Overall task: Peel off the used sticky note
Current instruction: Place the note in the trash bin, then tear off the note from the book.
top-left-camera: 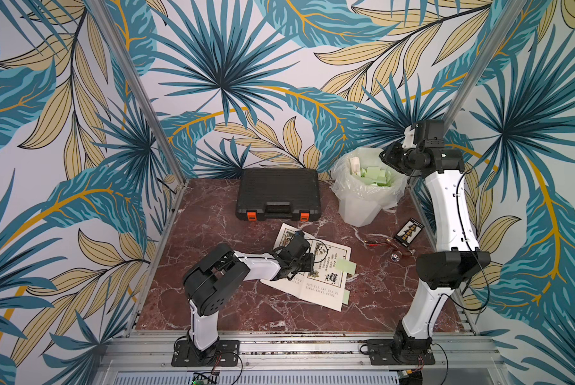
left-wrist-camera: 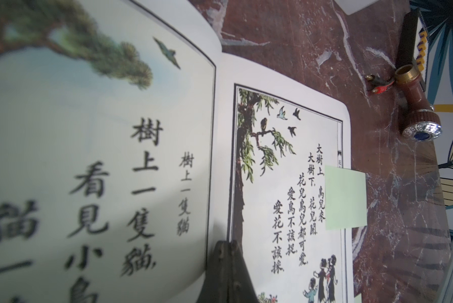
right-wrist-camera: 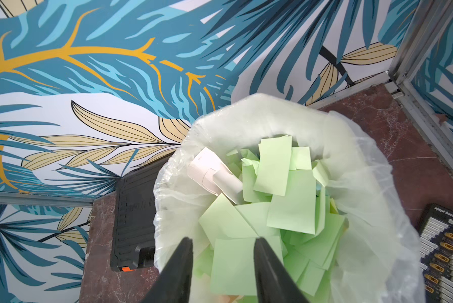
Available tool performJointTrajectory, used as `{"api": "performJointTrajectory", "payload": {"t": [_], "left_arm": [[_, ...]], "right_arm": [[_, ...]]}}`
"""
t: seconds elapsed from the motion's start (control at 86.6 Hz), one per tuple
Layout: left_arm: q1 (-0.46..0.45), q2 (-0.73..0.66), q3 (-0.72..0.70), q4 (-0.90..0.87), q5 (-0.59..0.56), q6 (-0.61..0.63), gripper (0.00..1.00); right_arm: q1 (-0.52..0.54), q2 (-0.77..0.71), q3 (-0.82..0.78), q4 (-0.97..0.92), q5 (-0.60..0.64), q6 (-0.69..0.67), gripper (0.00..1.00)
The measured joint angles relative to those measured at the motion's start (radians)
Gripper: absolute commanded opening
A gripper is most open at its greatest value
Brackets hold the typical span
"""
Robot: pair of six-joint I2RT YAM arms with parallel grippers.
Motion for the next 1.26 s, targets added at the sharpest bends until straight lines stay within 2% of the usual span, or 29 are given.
{"api": "performJointTrajectory", "payload": {"t": [0.231,0.358,0.485,0.624,0.843,1.074,1.259], "left_arm": [[0.001,0.0,0.0,0.0,0.002,-0.001,0.0],[0.002,0.0,0.0,0.0,0.005,-0.002,0.0],[0.003,0.0,0.0,0.0,0.006,-0.002,0.0],[0.003,0.0,0.0,0.0,0.006,-0.002,0.0],[0.003,0.0,0.0,0.0,0.008,-0.002,0.0],[0.005,0.0,0.0,0.0,0.013,-0.002,0.0],[0.006,0.0,0.0,0.0,0.014,-0.002,0.0]], "right_arm": [[0.0,-0.022,0.044,-0.072,-0.016,-0.014,0.49],[0.0,-0.066,-0.014,-0.082,-0.072,-0.013,0.5],[0.0,-0.196,-0.24,-0.033,-0.132,-0.007,0.5],[0.0,-0.404,-0.564,0.098,-0.199,0.029,0.51],[0.0,-0.673,-0.965,0.321,-0.307,0.107,0.52],[0.0,-0.839,-1.344,0.5,-0.374,0.184,0.52],[0.0,-0.895,-1.618,0.615,-0.404,0.242,0.51]]}}
